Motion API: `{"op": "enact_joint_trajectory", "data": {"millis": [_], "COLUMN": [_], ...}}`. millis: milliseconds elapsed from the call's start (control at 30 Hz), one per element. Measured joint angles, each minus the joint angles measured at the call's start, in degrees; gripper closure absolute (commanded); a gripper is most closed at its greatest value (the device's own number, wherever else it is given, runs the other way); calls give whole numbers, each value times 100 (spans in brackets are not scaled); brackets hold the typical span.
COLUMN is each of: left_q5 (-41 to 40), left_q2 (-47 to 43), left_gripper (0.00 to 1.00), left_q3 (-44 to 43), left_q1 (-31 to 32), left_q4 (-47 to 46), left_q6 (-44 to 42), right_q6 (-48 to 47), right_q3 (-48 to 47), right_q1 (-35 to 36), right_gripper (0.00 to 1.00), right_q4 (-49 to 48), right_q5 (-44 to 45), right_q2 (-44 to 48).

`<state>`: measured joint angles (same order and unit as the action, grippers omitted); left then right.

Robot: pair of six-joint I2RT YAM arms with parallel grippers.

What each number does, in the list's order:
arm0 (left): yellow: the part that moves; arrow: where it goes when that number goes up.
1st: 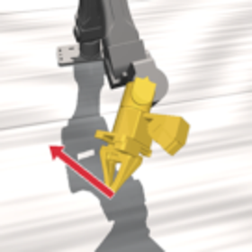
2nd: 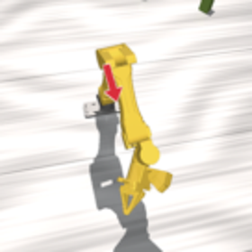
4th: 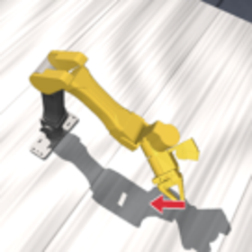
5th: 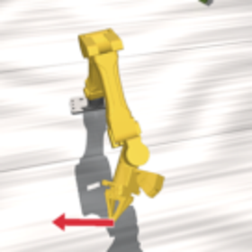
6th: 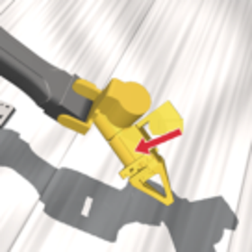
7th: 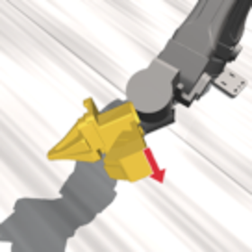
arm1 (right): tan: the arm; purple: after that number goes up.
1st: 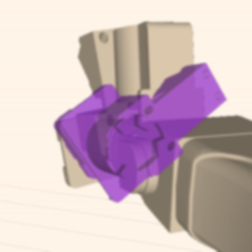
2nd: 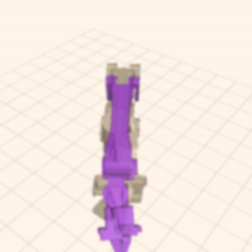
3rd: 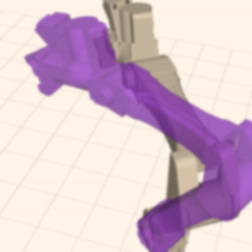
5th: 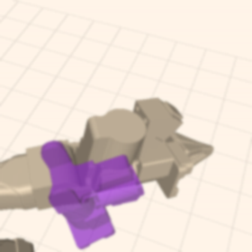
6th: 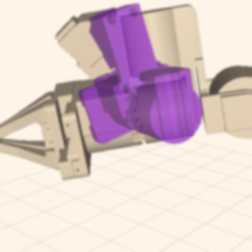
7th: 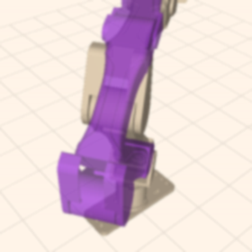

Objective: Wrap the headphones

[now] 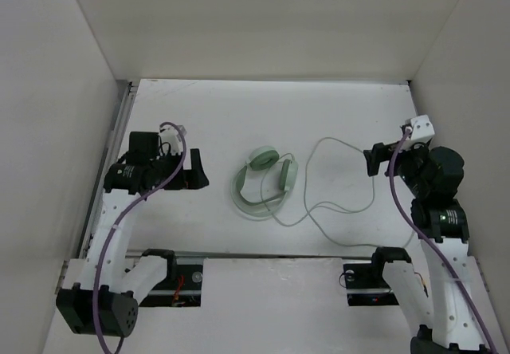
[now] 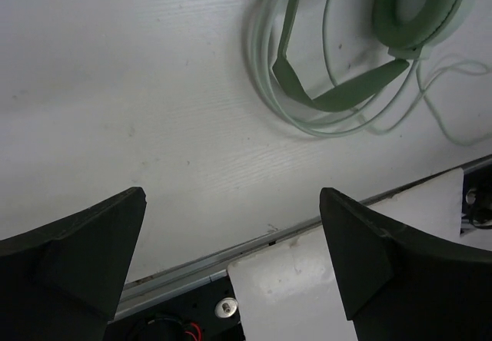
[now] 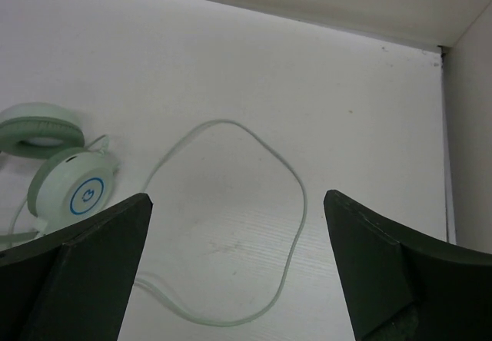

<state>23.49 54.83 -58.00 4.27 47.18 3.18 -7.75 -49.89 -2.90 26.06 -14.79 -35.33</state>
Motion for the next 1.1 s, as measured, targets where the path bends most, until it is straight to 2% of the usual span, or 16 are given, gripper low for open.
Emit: {"op": "enact_joint_trajectory", "data": {"millis": [133,367,533,700,833,1000,1100], "left_q5": [-9,-199,-505,-960,-1200,-1644,-1991], "left_q2": [221,804,1449,2105,2503,2802,3012], "left_gripper": [5,9,13,15,21,37,51], "left_q3": [431,839,881,822,706,684,684], "left_q1": [275,800,1091,1781,2295,2706,2905], "left_q4": [-195,-918,-1574,-2098,-2376,-2640,-2769], "left_q6": [92,352,772,1154,1508,1906,2046], "right_q6": [4,164,269,352,378,426,476], "right_q3": [216,402,474,483,494,496,496], "right_q1": [328,378,378,378,339,166,52], "right_gripper": [0,0,0,0,0,0,0], "right_q4": [26,-15,-179,-457,-588,-695,-719], "right_q5": [-94,-393,-527,-570,-601,-651,-688], "right_q2": [55,-107,-374,-643,-713,-697,-669]}}
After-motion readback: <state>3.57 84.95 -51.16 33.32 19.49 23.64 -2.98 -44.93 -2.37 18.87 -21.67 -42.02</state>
